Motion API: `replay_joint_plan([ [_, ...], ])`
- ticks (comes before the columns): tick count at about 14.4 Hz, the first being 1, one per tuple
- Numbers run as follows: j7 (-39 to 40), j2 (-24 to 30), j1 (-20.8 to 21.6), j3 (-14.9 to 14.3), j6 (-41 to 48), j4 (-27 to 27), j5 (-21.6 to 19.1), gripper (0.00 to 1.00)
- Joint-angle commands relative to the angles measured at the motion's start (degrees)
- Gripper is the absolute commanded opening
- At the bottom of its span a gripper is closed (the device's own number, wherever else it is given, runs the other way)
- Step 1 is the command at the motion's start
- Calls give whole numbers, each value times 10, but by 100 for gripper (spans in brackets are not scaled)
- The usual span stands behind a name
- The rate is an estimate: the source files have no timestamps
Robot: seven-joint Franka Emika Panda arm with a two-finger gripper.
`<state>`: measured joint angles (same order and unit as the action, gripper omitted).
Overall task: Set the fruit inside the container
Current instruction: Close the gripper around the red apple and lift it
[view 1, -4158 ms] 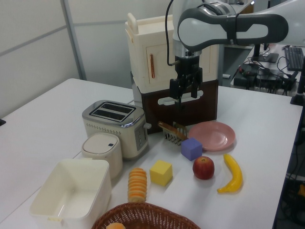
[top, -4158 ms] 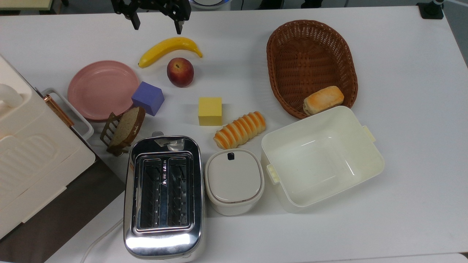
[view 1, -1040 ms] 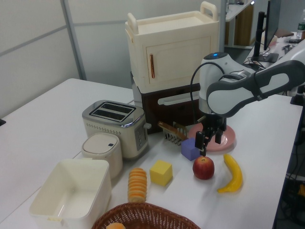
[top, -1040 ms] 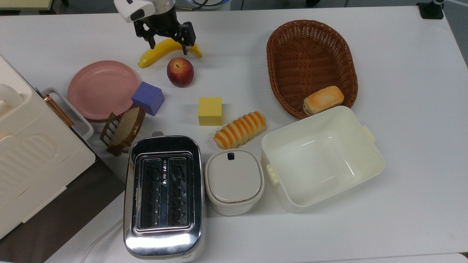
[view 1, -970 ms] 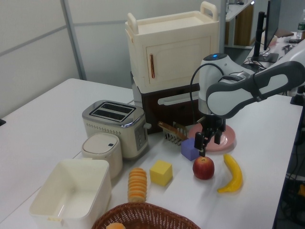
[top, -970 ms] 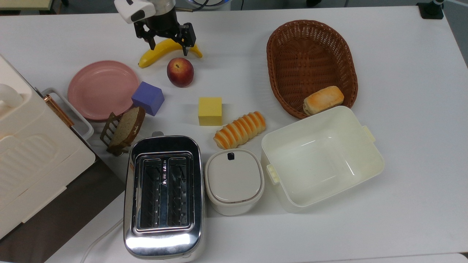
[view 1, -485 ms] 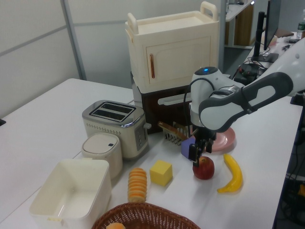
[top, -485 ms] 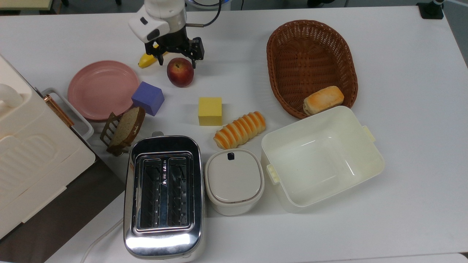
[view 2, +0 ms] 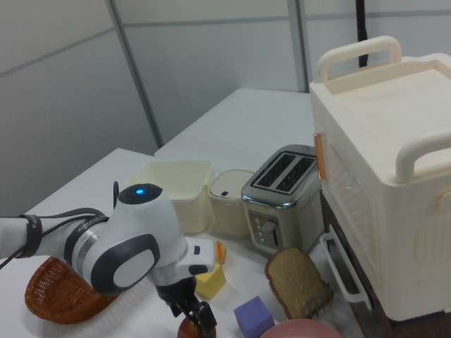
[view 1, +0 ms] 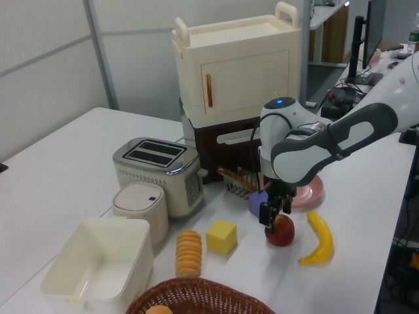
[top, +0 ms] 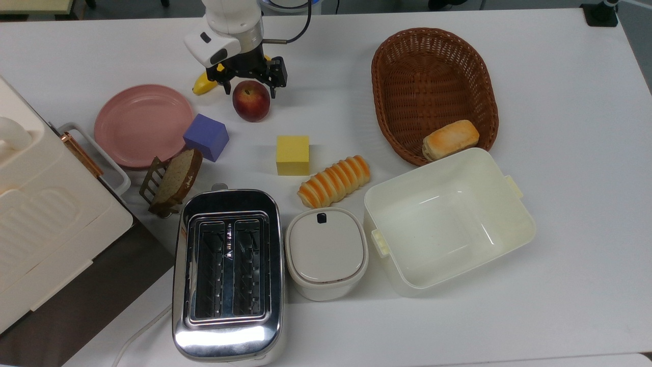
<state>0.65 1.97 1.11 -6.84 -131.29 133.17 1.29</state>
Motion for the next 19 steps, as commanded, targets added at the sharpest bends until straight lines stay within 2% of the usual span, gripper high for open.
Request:
replay_joint_plan([
  [1, 7, 1, 10, -9, -16, 10, 15, 100],
  [9, 6, -25, 8, -9, -24, 6, 29, 100],
  [10, 3, -27, 8, -9, -27, 6, 29, 96],
  [11, 2, -28, 7, -9, -28, 6, 29, 58],
  [12, 1, -29, 7, -9, -28, 6, 29, 32],
  [13, -1, -29, 6, -9, -32, 6, 28, 24],
  [16, -3, -24, 5, -9, -33, 0, 26, 24],
  [19, -27, -5, 4, -9, -13, -32, 20, 25],
])
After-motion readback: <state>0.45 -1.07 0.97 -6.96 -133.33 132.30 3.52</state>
